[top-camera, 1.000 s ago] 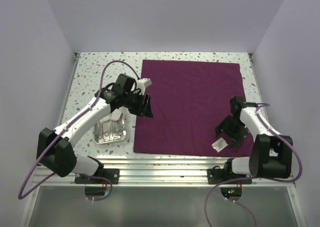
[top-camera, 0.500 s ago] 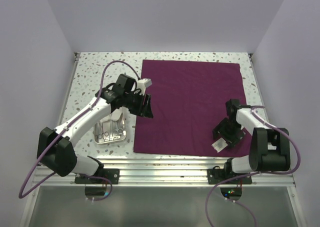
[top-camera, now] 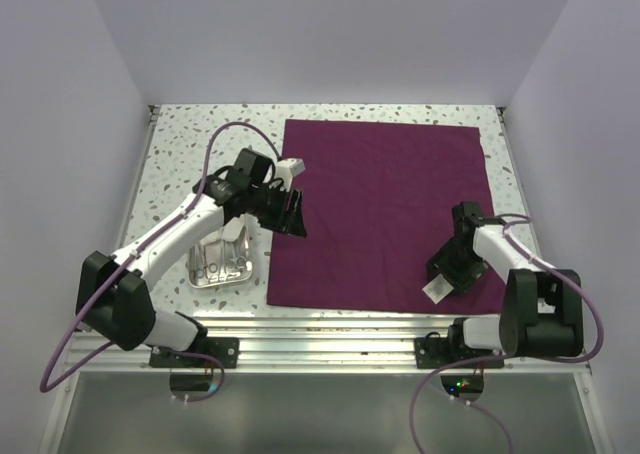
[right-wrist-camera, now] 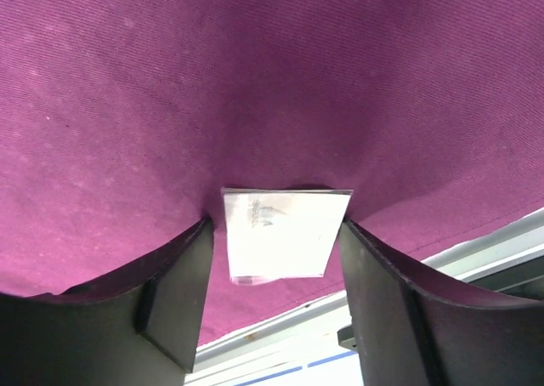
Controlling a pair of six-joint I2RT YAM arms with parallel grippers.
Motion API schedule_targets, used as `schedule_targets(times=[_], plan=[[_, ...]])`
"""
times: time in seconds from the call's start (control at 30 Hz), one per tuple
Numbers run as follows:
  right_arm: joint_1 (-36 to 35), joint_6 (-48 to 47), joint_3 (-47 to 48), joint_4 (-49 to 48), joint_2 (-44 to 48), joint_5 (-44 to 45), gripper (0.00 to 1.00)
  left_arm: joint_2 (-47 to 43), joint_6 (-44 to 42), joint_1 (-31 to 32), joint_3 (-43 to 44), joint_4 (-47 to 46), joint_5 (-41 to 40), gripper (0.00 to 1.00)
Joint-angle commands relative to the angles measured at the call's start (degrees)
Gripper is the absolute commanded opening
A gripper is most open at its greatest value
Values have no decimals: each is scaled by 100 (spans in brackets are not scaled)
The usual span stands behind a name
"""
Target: Prepare the surgical pack
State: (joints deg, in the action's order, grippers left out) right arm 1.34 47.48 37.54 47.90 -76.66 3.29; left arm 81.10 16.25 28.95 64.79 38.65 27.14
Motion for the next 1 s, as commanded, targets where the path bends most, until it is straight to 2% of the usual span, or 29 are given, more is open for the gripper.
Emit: schedule_targets(times=[0.0, 0.43, 0.6, 0.77, 0.97], plan=[[-11, 112, -133, -141, 125, 497, 61, 64, -149, 5, 7, -121, 169, 53], [-11, 59, 271, 378, 582, 410, 47, 178, -105, 5, 24, -200, 336, 53], [-90, 59, 674, 431, 539, 216, 44, 274, -43, -3, -11, -349, 678, 53], [-652, 129, 1290, 571, 231, 234, 44, 371, 159, -3, -63, -622, 1258, 54], [-1495, 384, 2099, 580, -217, 32, 44, 661, 773, 5, -204, -1437, 1917, 54]])
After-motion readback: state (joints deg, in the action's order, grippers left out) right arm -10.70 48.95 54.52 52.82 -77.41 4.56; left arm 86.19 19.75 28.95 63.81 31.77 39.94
